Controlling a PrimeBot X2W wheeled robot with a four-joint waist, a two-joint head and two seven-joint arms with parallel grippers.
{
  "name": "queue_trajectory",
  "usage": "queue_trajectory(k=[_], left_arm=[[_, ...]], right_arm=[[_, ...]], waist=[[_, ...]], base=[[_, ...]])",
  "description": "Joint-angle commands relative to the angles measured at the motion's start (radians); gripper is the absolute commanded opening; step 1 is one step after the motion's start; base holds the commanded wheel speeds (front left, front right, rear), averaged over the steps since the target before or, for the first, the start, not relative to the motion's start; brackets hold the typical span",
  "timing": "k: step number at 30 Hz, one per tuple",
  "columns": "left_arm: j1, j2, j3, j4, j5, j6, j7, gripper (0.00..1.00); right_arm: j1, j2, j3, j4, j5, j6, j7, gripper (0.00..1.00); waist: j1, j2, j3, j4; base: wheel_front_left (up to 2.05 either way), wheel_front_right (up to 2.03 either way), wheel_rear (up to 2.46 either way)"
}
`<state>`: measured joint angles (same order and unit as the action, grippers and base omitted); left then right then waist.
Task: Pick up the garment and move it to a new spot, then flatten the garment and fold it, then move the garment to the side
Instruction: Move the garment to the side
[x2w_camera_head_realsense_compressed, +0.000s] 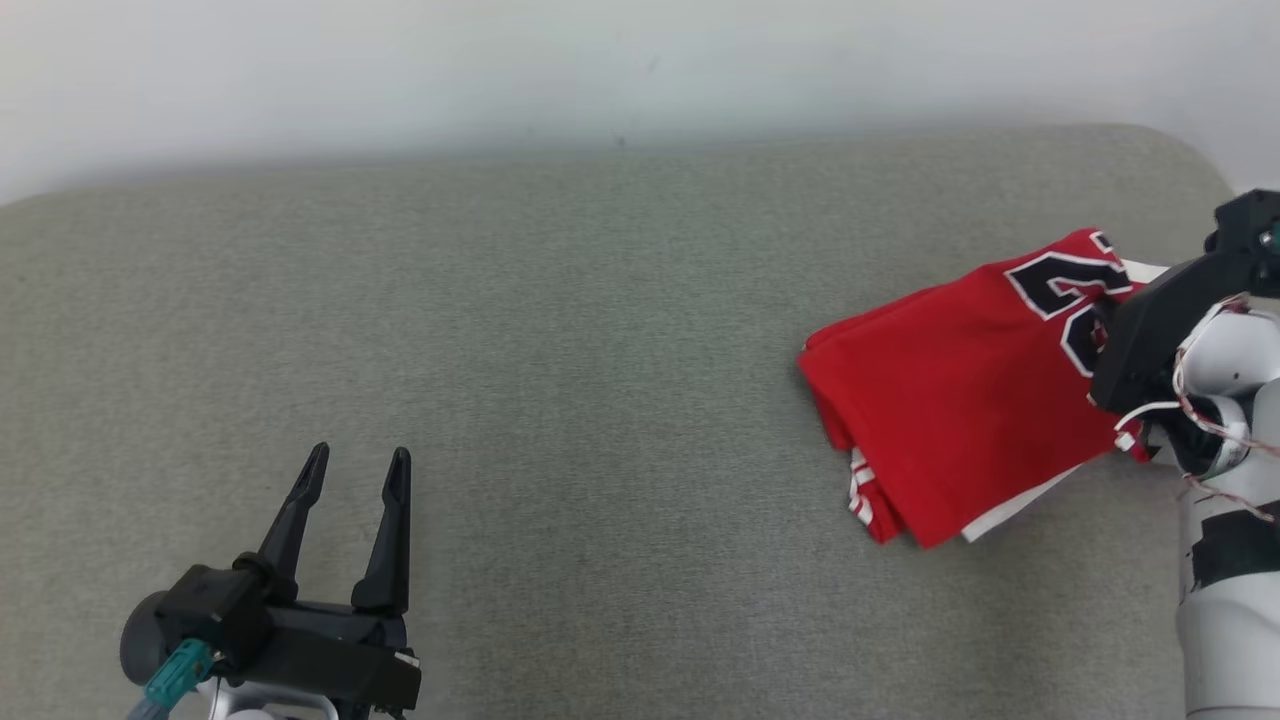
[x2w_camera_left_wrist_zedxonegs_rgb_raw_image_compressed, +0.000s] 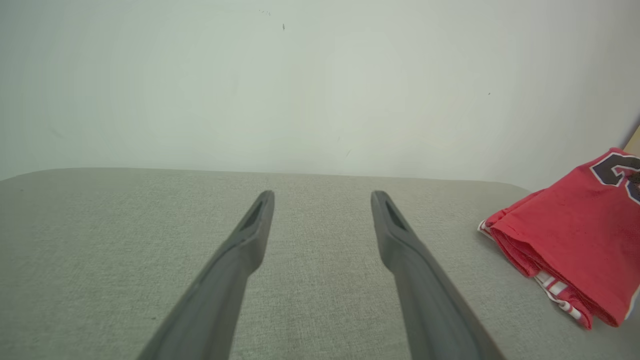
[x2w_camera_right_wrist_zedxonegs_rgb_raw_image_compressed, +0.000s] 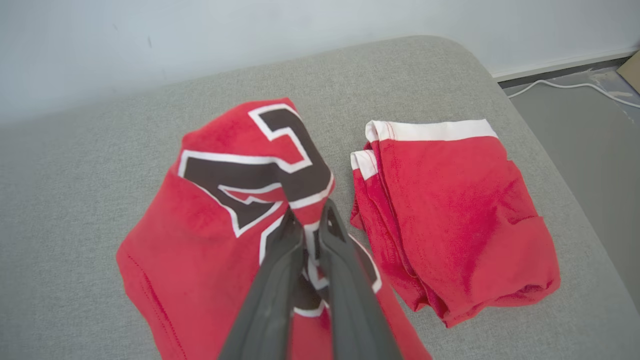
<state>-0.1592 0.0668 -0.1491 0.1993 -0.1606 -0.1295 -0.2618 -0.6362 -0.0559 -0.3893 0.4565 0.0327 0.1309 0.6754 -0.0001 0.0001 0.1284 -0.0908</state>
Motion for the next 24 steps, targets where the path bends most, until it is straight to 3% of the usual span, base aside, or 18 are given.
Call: queue_trajectory(k=[1,11,24], left_arm=[[-0.013,0.006,0.005,-0.002,0.002,0.001,-0.005,1.00],[-0.048,0.013,-0.012,0.005,0.006,0.000,-0.005,1.00],[-0.093,0.043,-0.038,0.006,0.006,0.000,-0.005,1.00]], right_arm=[[-0.025,-0.015,-0.009,0.009,-0.013,0.000,-0.012,0.00],[-0.145,-0.037,-0.133,0.084,-0.059,0.000,-0.083,0.00],[-0.231,-0.047,-0.345,0.138,-0.204,0.000,-0.156,0.00]], waist=[[0.0001,-0.0001,0.014,-0.036],[0.0001,-0.0001,0.068,-0.072],[0.0001,-0.0001,0.140,-0.036]], base=[[0.00,0.00,0.00],[0.00,0.00,0.00],[0.00,0.00,0.00]])
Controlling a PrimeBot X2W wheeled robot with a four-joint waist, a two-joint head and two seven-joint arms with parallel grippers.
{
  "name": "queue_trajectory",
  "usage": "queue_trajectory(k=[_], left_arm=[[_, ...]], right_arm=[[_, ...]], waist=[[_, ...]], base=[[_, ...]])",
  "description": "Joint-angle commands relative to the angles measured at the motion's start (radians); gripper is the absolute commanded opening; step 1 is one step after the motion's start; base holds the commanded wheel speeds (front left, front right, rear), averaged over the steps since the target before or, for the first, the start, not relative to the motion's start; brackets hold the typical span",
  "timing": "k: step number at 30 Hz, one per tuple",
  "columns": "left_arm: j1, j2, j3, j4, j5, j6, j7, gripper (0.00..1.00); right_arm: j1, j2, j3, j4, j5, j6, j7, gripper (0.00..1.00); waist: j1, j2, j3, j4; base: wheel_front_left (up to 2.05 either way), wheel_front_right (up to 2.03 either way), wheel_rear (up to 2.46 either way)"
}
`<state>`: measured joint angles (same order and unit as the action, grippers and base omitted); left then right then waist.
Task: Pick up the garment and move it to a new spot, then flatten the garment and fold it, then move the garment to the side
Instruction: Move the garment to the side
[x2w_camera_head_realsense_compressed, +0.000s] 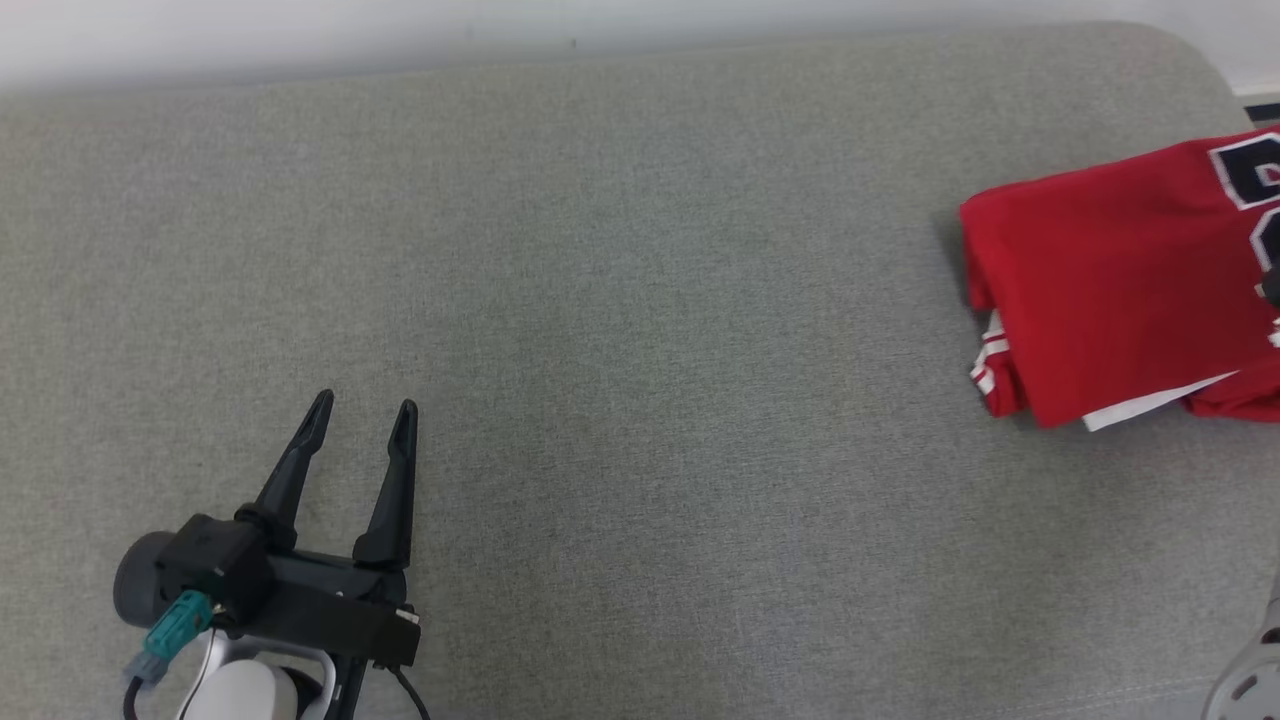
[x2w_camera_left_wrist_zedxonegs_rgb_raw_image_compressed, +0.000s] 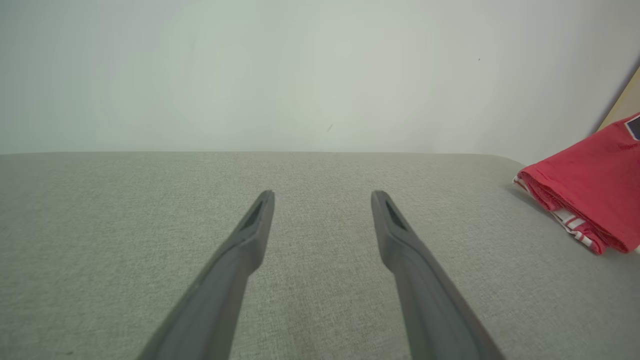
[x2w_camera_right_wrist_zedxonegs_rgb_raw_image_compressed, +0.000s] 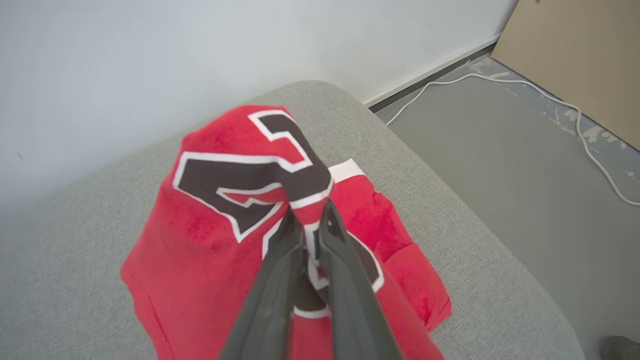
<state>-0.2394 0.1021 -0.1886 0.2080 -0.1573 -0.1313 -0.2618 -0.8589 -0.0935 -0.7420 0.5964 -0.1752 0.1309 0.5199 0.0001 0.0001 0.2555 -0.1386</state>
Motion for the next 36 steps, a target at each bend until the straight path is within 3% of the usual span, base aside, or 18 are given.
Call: queue_trajectory(k=[1,8,15,16,17,18,26,36], left_arm=[[-0.016,0.010,0.000,-0.003,0.003,0.002,-0.005,1.00],[-0.040,0.027,-0.012,-0.007,0.006,0.002,-0.005,1.00],[-0.056,0.039,-0.019,-0.006,0.005,0.002,-0.005,1.00],[-0.057,0.040,-0.020,-0.005,0.005,0.002,-0.005,1.00],[-0.058,0.040,-0.021,-0.004,0.005,0.002,-0.005,1.00],[-0.058,0.041,-0.022,-0.004,0.005,0.002,-0.005,1.00],[-0.064,0.042,-0.022,-0.002,0.003,0.002,-0.005,1.00],[-0.049,0.025,-0.009,-0.013,0.011,0.015,-0.005,1.00]], right_arm=[[-0.016,-0.008,-0.020,-0.003,-0.021,0.000,-0.012,0.00],[-0.049,0.001,-0.157,0.005,-0.179,0.000,-0.065,0.00],[-0.076,-0.006,-0.192,0.053,-0.278,0.000,-0.155,0.00],[-0.079,-0.006,-0.189,0.060,-0.285,0.000,-0.168,0.05],[-0.081,-0.008,-0.183,0.067,-0.298,0.000,-0.183,0.76],[-0.083,-0.012,-0.184,0.071,-0.312,0.000,-0.192,1.00],[-0.103,-0.030,-0.180,0.108,-0.386,0.000,-0.275,1.00],[-0.095,-0.041,-0.048,0.262,-0.256,0.000,-0.493,1.00]], waist=[[-0.0001,-0.0001,0.021,0.016],[-0.0001,-0.0001,0.067,0.042],[-0.0001,-0.0001,0.095,0.052],[-0.0001,-0.0001,0.097,0.053],[-0.0001,-0.0001,0.099,0.054],[-0.0001,-0.0001,0.101,0.054],[-0.0001,-0.0001,0.105,0.056],[-0.0001,-0.0001,0.058,0.064]], base=[[0.00,0.00,0.00],[0.00,0.00,0.00],[0.00,0.00,0.00],[0.00,0.00,0.00],[0.00,0.00,0.00],[0.00,0.00,0.00],[0.00,0.00,0.00],[0.00,0.00,0.00]])
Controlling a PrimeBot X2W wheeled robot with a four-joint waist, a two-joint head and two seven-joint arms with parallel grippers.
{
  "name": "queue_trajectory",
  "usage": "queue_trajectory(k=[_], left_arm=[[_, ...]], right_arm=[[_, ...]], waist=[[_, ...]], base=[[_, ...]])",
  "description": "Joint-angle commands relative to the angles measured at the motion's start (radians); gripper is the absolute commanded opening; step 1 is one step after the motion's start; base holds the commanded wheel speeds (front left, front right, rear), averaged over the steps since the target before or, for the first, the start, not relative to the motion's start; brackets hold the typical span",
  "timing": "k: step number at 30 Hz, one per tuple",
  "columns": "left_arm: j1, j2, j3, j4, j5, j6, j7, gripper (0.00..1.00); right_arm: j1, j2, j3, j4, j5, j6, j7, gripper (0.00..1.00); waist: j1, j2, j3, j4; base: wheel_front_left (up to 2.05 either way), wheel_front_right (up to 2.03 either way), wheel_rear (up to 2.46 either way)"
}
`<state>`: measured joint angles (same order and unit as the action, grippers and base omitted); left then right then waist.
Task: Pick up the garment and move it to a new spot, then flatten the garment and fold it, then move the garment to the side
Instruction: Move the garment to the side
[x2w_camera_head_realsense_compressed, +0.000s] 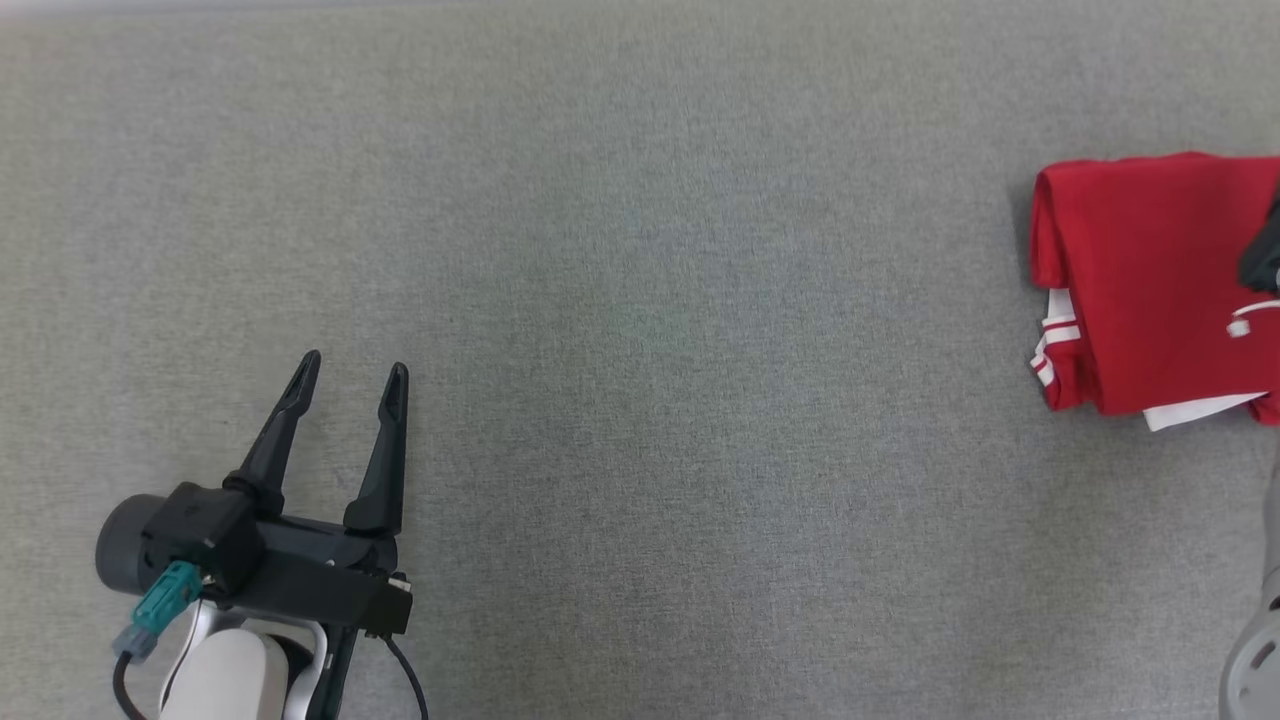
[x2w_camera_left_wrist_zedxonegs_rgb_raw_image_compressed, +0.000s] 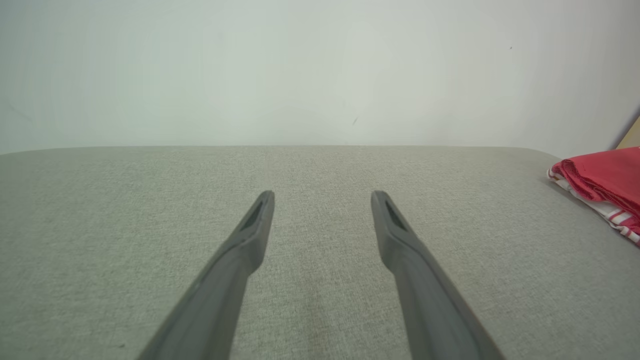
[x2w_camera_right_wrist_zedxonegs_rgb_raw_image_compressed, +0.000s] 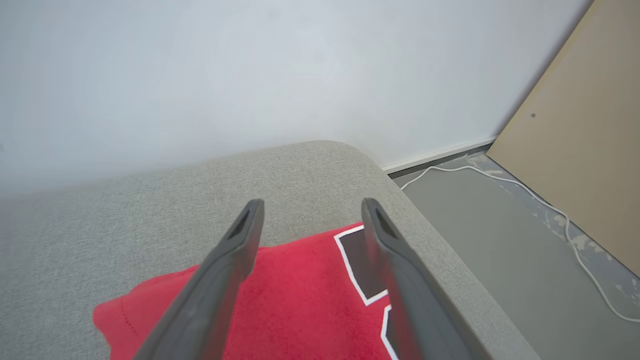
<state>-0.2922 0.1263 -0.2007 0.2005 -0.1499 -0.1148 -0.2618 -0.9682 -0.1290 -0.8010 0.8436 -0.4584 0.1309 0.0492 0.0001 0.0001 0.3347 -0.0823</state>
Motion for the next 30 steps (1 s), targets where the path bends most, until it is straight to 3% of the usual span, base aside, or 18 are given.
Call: queue_trajectory(k=[1,5,13,21,25,30], left_arm=[[0.009,-0.002,0.006,-0.008,0.007,0.002,-0.005,1.00],[0.029,-0.010,0.016,-0.017,0.004,0.009,-0.005,1.00],[0.096,-0.026,0.017,0.010,-0.005,0.017,-0.005,1.00],[0.147,-0.042,0.049,0.062,-0.031,0.056,-0.005,1.00],[0.153,-0.025,0.046,0.080,0.003,0.074,-0.005,1.00],[0.185,-0.042,0.057,0.139,-0.033,0.092,0.002,1.00]], right_arm=[[0.020,-0.009,0.033,0.030,0.045,0.000,-0.045,1.00],[0.042,-0.011,0.105,0.076,0.122,0.000,-0.120,1.00],[0.151,-0.002,0.304,0.106,0.386,-0.001,-0.249,1.00],[0.352,0.024,0.460,-0.037,0.547,-0.001,-0.273,1.00],[0.460,0.036,0.500,-0.117,0.585,-0.001,-0.229,1.00],[0.594,0.062,0.536,-0.252,0.613,-0.001,-0.185,1.00]], waist=[[-0.0001,-0.0001,-0.031,0.011],[-0.0001,-0.0001,-0.069,0.022],[-0.0001,-0.0001,-0.184,0.053],[-0.0001,-0.0001,-0.273,0.090],[-0.0001,-0.0001,-0.305,0.104],[-0.0001,-0.0001,-0.340,0.114]], base=[[0.00,0.00,0.00],[0.00,0.00,0.00],[0.00,0.00,0.00],[0.00,0.00,0.00],[0.00,0.00,0.00],[0.00,0.00,0.00]])
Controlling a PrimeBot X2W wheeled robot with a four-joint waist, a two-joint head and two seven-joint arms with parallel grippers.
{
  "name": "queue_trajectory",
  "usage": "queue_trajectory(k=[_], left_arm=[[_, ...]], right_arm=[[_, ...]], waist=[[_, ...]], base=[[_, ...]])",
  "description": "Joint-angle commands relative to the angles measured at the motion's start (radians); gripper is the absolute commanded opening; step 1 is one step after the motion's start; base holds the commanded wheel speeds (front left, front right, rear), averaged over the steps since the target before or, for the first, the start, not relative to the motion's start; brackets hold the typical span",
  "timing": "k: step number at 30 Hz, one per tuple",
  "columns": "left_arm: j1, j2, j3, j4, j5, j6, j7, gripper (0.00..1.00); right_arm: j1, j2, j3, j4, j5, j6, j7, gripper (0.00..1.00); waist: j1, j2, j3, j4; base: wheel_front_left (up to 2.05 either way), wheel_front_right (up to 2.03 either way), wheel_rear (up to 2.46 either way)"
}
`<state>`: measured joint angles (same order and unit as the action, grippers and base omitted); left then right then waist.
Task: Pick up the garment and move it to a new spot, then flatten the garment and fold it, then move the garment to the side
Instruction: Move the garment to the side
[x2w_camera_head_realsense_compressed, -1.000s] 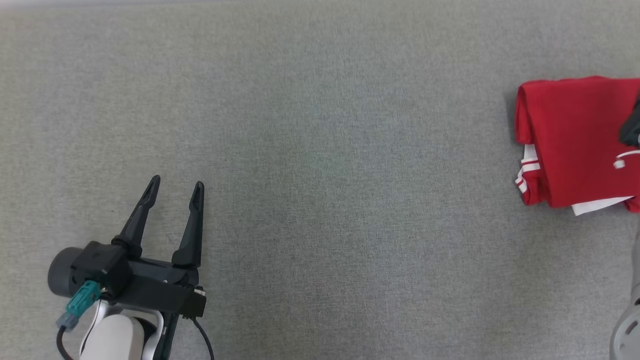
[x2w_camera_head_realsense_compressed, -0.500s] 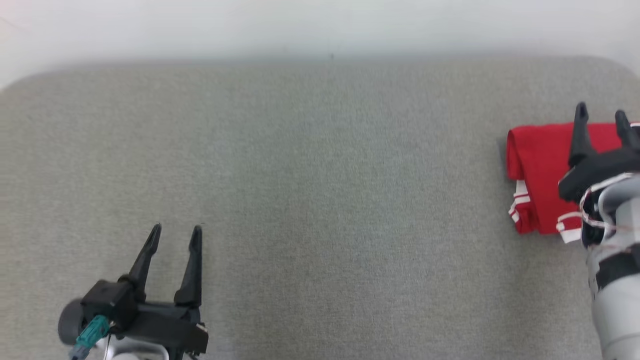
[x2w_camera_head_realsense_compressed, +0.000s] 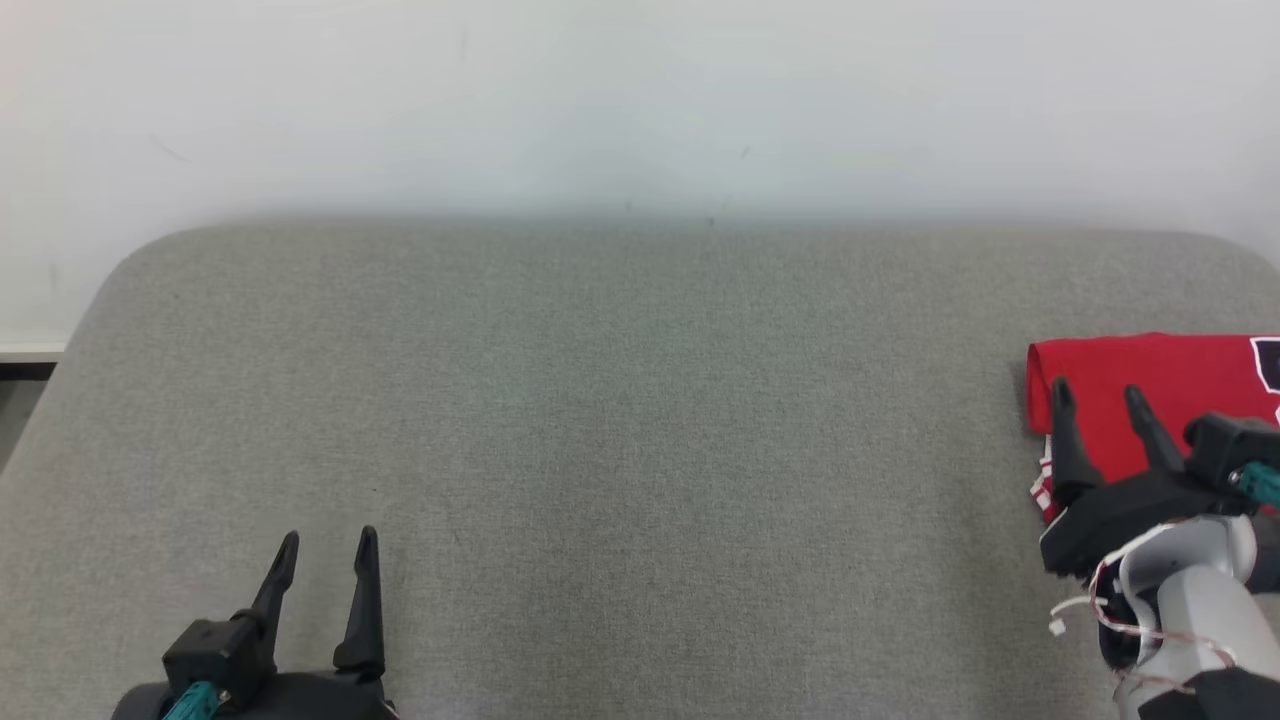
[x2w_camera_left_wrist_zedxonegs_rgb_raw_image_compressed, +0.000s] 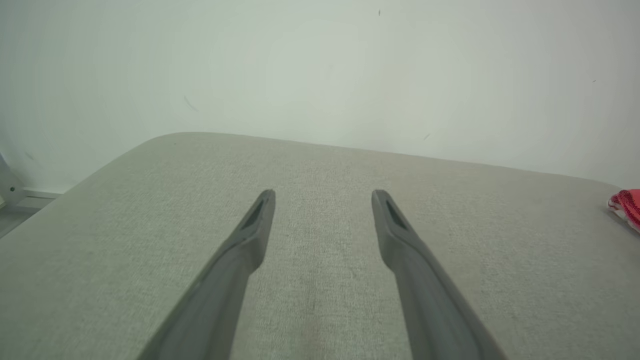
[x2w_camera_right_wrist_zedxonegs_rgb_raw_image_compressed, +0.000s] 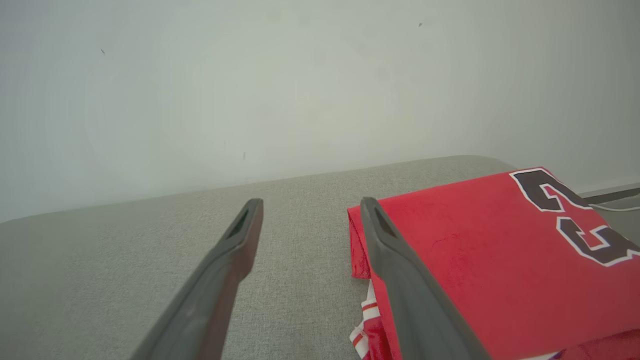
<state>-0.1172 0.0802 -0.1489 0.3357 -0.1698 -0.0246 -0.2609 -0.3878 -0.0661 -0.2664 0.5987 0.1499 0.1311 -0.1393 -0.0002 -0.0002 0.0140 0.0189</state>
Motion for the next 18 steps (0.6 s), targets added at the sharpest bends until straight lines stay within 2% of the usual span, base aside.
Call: queue_trajectory(k=[1,9,18], left_arm=[[0.009,0.001,0.007,0.012,-0.020,0.005,0.005,1.00],[0.021,0.000,0.001,0.028,-0.083,-0.042,0.012,1.00],[0.029,0.010,-0.003,0.038,-0.086,-0.031,0.027,1.00]], right_arm=[[0.034,0.002,0.007,-0.029,0.009,-0.001,0.009,1.00],[0.173,0.013,0.072,-0.168,0.082,-0.001,0.046,1.00],[0.282,0.014,0.133,-0.247,0.133,-0.001,0.042,1.00]], waist=[[0.0002,0.0002,-0.023,0.013],[0.0002,0.0002,-0.044,0.023],[0.0002,0.0002,-0.076,0.036]], base=[[0.00,0.00,0.00],[0.00,0.00,0.00],[0.00,0.00,0.00]])
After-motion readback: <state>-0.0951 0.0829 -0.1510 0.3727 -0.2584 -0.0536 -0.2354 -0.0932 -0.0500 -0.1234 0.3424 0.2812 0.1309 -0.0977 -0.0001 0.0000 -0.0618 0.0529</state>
